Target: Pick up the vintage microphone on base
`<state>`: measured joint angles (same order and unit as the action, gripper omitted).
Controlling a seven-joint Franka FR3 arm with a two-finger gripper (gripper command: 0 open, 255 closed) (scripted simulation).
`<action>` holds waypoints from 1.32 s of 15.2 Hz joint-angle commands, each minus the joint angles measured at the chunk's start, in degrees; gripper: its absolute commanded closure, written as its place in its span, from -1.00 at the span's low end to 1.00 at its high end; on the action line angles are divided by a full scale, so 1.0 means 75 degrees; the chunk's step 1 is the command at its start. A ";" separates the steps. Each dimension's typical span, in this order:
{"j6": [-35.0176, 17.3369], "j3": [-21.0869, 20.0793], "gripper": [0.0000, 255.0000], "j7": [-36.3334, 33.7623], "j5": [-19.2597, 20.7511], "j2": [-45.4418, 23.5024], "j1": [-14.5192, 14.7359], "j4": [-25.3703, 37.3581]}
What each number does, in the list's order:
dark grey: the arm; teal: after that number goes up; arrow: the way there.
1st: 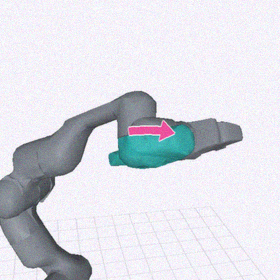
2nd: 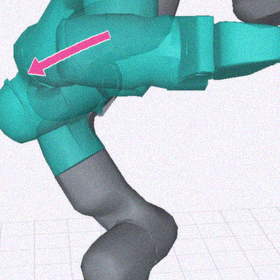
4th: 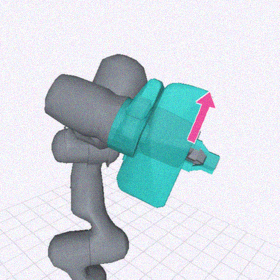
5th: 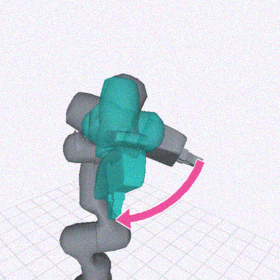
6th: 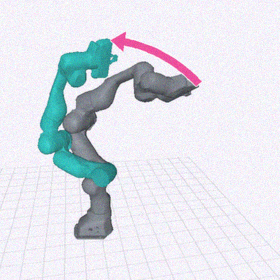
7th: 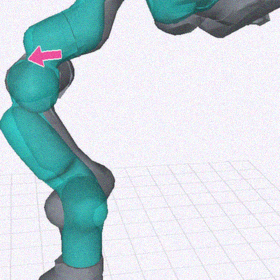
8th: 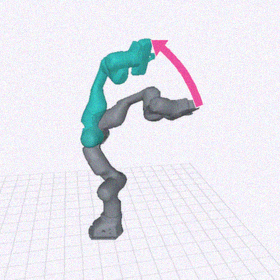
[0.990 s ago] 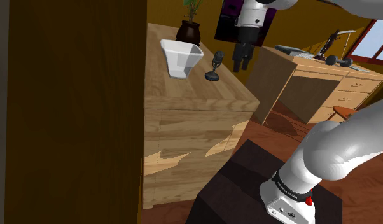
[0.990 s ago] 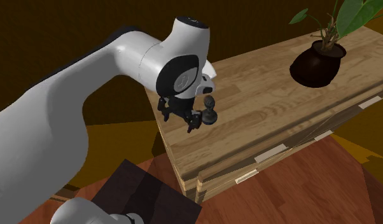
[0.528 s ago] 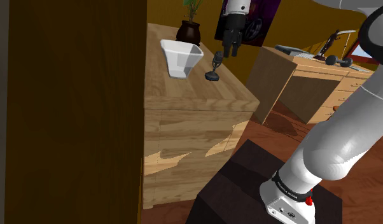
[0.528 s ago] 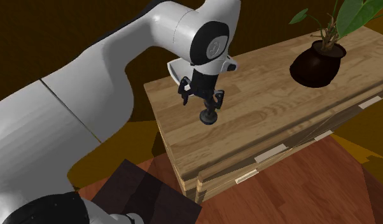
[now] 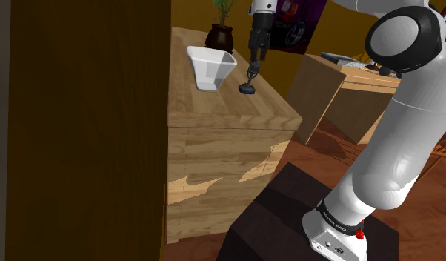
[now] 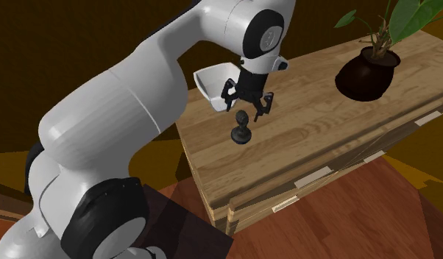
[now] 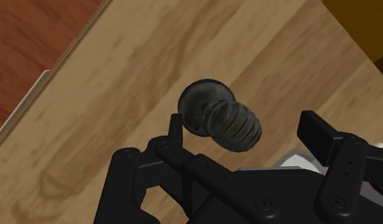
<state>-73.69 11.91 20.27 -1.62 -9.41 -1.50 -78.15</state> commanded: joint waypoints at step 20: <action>0.0081 0.0007 1.00 0.0022 -0.0007 -0.0055 -0.0013 0.0139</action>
<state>-74.12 11.88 20.22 -1.60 -9.36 -1.44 -78.57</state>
